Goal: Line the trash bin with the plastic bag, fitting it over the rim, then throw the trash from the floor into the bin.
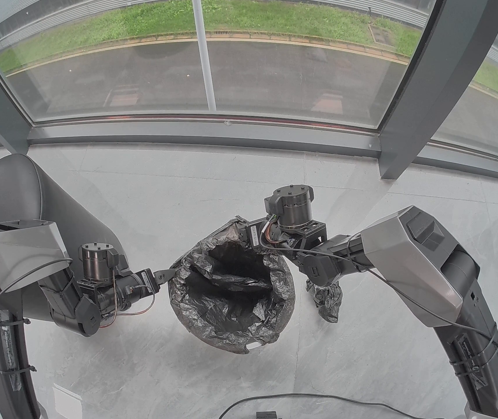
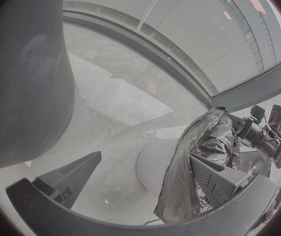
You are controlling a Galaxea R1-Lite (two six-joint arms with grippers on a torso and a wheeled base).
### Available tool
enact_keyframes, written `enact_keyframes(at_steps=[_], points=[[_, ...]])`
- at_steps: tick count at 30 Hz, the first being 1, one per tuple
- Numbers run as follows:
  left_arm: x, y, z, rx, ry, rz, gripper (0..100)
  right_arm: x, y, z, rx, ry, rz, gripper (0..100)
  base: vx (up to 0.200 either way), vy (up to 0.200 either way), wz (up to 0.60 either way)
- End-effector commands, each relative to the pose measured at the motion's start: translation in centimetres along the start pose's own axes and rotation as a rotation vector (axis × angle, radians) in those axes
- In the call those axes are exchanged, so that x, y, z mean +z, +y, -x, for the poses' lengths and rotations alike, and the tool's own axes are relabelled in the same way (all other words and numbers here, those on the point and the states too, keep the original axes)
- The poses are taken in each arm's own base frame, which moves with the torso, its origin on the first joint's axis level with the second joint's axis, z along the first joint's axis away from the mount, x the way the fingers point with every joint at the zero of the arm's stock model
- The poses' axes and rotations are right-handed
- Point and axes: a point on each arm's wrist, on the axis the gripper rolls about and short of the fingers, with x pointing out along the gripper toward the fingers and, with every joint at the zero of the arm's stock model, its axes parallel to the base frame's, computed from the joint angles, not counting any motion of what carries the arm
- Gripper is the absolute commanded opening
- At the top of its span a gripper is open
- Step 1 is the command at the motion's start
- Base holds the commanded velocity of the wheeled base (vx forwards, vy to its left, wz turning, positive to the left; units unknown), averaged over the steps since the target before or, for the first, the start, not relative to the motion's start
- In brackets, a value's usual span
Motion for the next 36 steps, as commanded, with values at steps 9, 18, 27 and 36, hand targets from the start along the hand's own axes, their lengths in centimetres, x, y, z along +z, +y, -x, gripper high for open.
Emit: enact_keyframes(at_steps=[9,18,27,36], points=[[-0.3,0.3,-0.4,0.007,0.008,0.003,100,0.5,-0.5,0.1,-0.017,-0.010,-0.004,100,0.000,0.000,0.00],[0.9,-1.1,1.8,-0.015,-0.027,0.013,100,3.4,-0.4,2.0,-0.029,-0.045,-0.019,100,0.000,0.000,0.00],[0.9,-3.0,4.0,-0.050,-0.027,0.000,100,3.5,1.2,4.5,0.019,0.068,0.000,100,0.000,0.000,0.00],[0.9,-4.4,6.2,-0.095,-0.062,0.010,100,2.9,2.6,5.1,0.044,0.101,0.008,100,0.000,0.000,0.00]])
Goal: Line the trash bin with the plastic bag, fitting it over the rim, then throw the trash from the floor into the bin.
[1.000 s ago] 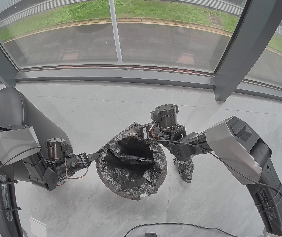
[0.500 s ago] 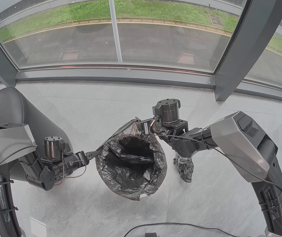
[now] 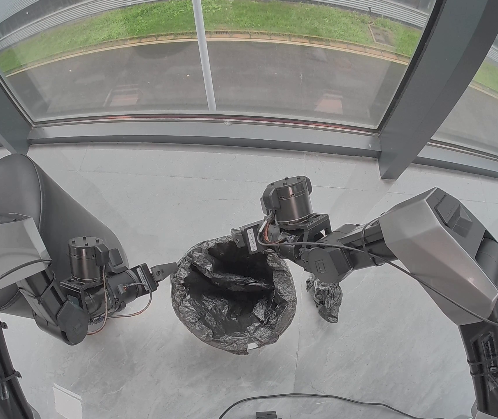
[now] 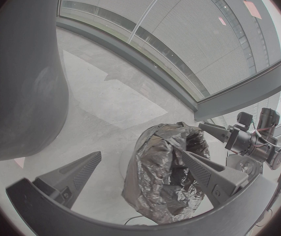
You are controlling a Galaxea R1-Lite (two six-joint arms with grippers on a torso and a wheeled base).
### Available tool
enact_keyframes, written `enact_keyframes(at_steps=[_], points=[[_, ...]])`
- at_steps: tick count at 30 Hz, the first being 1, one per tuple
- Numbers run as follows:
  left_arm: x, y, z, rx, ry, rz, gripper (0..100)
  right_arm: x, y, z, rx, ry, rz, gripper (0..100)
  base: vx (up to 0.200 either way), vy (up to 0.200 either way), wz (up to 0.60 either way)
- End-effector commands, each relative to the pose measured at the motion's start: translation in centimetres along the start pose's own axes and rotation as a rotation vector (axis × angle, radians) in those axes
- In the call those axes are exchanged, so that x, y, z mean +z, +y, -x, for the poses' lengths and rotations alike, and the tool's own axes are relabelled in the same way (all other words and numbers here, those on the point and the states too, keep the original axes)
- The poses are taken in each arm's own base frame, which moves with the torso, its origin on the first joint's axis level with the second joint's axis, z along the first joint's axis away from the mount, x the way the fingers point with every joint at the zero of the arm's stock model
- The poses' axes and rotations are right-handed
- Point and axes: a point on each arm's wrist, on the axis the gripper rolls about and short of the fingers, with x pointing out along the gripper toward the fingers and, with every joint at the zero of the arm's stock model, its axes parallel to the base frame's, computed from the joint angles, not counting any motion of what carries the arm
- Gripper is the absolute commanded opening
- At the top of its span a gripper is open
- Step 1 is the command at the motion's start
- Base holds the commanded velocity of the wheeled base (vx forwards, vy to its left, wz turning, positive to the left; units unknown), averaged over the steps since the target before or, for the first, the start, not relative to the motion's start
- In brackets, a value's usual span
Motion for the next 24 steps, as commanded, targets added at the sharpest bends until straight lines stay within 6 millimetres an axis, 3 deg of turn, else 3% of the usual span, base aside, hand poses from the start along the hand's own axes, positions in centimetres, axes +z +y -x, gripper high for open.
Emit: enact_keyframes(at_steps=[1,3,7,8,10,12,19,24], points=[[0.7,-1.2,2.0,-0.032,-0.045,0.003,100,0.8,0.6,1.0,0.008,-0.016,-0.003,100,0.000,0.000,0.00],[1.0,-1.5,2.8,-0.040,-0.062,0.006,100,1.4,0.6,1.7,0.010,-0.024,-0.009,100,0.000,0.000,0.00],[1.1,-2.1,4.8,-0.047,-0.102,0.001,100,1.5,1.2,5.6,0.028,0.012,-0.018,100,0.000,0.000,0.00],[1.1,-2.1,4.8,-0.047,-0.102,0.001,100,1.5,1.2,5.6,0.028,0.012,-0.018,100,0.000,0.000,0.00],[0.2,-2.1,5.8,-0.020,-0.124,-0.010,100,-0.1,1.6,9.9,0.059,0.080,-0.036,100,0.000,0.000,0.00],[-0.3,-2.4,6.1,-0.022,-0.156,-0.026,100,-1.6,1.9,11.6,0.077,0.117,-0.042,100,0.000,0.000,0.00],[-1.8,-3.0,6.4,-0.035,-0.167,-0.088,100,-4.5,2.8,10.9,0.095,0.085,-0.038,100,0.000,0.000,0.00],[-1.8,-2.9,6.6,0.003,-0.206,-0.101,100,-6.0,1.9,11.2,0.067,0.131,-0.035,100,0.000,0.000,0.00]])
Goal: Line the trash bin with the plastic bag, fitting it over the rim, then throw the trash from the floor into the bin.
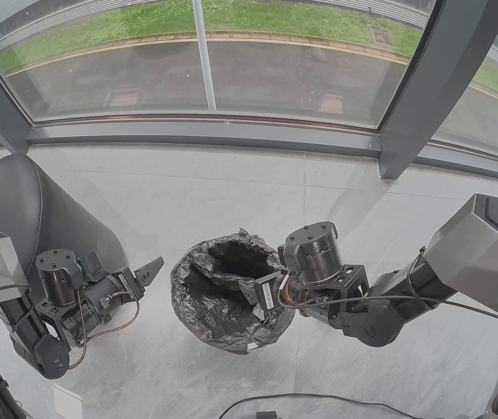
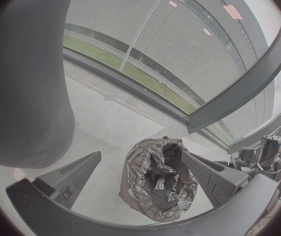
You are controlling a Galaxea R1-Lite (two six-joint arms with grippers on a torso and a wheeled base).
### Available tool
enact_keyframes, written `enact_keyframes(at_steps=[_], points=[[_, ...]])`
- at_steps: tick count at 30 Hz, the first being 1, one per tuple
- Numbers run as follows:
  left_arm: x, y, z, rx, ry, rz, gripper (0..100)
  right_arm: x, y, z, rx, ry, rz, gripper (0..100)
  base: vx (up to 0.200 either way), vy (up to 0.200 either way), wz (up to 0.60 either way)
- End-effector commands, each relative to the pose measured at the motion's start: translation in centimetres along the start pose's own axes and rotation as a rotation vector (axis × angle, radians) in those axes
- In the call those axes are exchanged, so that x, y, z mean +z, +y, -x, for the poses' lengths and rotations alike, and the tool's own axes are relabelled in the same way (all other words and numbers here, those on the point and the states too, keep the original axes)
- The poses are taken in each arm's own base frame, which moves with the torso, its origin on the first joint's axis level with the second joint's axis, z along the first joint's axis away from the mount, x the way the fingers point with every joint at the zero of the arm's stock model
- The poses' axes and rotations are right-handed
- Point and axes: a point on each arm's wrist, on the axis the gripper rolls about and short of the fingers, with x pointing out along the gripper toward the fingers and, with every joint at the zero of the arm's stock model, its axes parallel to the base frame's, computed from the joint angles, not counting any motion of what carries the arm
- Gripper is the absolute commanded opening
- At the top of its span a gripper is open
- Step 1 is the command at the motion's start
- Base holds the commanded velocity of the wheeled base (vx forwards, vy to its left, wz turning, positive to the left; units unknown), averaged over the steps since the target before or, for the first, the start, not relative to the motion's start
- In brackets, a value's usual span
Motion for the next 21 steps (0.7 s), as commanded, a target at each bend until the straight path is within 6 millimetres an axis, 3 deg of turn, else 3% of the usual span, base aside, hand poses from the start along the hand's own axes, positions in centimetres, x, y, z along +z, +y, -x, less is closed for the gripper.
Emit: enact_keyframes(at_steps=[1,7,8,10,16,17,21], points=[[-0.6,-0.1,0.5,0.036,-0.004,-0.019,100,-1.6,-1.3,1.4,-0.044,0.046,-0.005,100,0.000,0.000,0.00],[-0.6,0.0,0.5,0.062,-0.016,-0.053,100,-3.8,-3.8,3.5,-0.093,0.030,-0.060,100,0.000,0.000,0.00],[-0.5,-0.1,0.7,0.060,-0.018,-0.055,100,-4.9,-5.5,3.7,-0.132,0.026,-0.066,100,0.000,0.000,0.00],[-0.5,-0.1,0.8,0.060,-0.018,-0.055,100,-5.8,-7.0,3.7,-0.156,0.020,-0.060,100,0.000,0.000,0.00],[-0.5,-0.1,0.8,0.060,-0.017,-0.055,100,-7.2,-11.5,2.3,-0.206,0.054,0.007,100,0.000,0.000,0.00],[-0.5,-0.1,0.8,0.059,-0.016,-0.055,100,-7.4,-13.1,1.9,-0.201,0.056,0.046,100,0.000,0.000,0.00],[-0.6,-0.1,0.8,0.060,-0.015,-0.056,100,-6.7,-16.9,0.3,-0.160,0.028,0.131,100,0.000,0.000,0.00]])
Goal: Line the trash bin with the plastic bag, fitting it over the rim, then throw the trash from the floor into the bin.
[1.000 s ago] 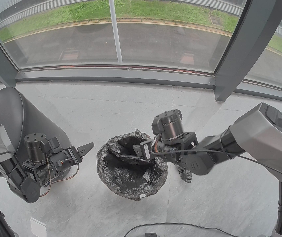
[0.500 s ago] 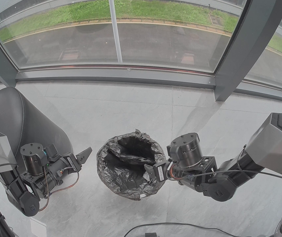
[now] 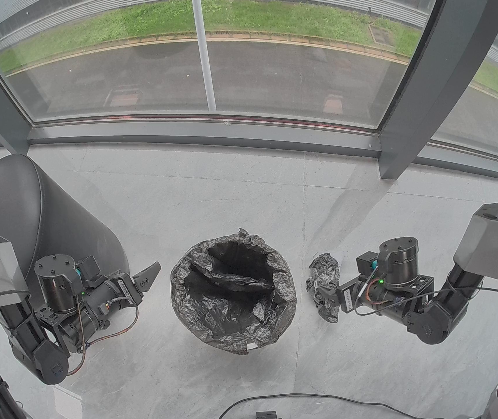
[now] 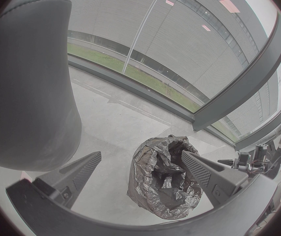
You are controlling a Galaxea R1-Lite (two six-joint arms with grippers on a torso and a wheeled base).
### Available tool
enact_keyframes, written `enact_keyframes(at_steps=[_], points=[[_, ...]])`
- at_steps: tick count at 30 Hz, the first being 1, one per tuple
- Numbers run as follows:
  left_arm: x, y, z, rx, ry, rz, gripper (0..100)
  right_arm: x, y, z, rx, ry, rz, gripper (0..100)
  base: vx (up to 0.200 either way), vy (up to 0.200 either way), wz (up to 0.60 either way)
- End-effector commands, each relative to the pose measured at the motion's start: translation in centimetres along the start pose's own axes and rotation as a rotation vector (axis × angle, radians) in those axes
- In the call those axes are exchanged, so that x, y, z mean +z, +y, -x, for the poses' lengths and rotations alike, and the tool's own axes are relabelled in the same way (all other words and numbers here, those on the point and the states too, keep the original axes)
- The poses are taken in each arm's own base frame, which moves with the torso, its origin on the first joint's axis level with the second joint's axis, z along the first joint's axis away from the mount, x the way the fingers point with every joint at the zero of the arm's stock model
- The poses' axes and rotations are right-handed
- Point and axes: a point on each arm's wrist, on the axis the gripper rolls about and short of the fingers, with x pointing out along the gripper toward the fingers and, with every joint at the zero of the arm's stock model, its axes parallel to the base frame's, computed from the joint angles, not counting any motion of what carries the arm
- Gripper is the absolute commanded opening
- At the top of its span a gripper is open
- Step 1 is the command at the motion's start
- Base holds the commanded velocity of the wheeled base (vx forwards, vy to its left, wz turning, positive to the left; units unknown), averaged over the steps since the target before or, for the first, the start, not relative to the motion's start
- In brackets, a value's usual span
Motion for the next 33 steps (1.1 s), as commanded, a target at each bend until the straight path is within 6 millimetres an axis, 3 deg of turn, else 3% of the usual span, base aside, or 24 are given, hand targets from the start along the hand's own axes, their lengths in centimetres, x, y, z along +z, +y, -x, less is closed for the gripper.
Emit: enact_keyframes(at_steps=[1,9,10,13,17,23,29,33], points=[[0.0,0.0,0.0,0.001,0.002,0.000,100,-1.1,-4.8,-3.3,-0.007,0.013,0.059,100,0.000,0.000,0.00],[-0.2,0.1,-0.1,0.002,0.011,0.004,100,2.6,-6.0,-8.4,0.013,0.109,0.054,100,0.000,0.000,0.00],[-0.3,0.2,-0.2,0.002,0.013,0.005,100,4.2,-5.9,-10.1,0.005,0.132,0.018,100,0.000,0.000,0.00],[-0.5,0.3,-0.4,0.009,0.023,0.004,100,6.9,-4.6,-11.7,0.016,0.184,-0.071,100,0.000,0.000,0.00],[-0.7,0.5,-0.6,0.013,0.030,0.005,100,8.0,-3.4,-13.7,0.028,0.252,-0.136,100,0.000,0.000,0.00],[0.3,-0.3,0.0,-0.032,-0.044,0.022,100,7.7,-2.8,-13.7,0.031,0.264,-0.138,100,0.000,0.000,0.00],[0.4,-4.3,-0.4,-0.161,-0.074,0.088,100,8.5,-3.0,-13.1,0.017,0.248,-0.148,100,0.000,0.000,0.00],[0.0,-7.0,-2.5,-0.186,-0.121,0.080,100,8.5,-2.9,-13.0,0.002,0.248,-0.145,100,0.000,0.000,0.00]])
